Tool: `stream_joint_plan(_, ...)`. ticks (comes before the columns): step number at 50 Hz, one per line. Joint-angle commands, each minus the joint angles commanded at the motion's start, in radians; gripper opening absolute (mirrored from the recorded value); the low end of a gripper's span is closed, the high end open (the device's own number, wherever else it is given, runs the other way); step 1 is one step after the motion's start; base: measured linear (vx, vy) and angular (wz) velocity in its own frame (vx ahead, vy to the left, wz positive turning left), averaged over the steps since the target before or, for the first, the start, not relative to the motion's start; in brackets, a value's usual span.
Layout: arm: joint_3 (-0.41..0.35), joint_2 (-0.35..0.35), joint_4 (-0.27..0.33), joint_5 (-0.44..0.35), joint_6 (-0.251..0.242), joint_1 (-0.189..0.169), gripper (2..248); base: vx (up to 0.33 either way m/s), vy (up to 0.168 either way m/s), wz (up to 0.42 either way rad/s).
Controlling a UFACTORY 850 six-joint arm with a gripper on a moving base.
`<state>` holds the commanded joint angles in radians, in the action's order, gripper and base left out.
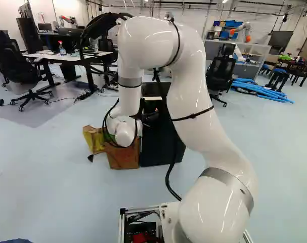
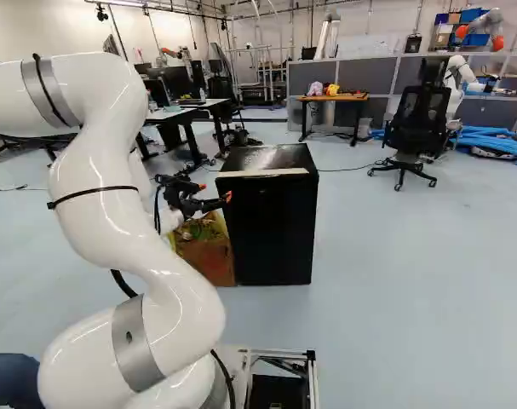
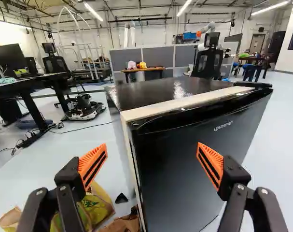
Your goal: Grab a drink from the fridge
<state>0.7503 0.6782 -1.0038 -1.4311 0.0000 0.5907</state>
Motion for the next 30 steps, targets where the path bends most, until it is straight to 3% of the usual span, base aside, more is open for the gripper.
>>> stream_joint_plan(30,0.058,0.034,-0.036,0.000,0.000,-0.018,247,0.000,0.000,0.000)
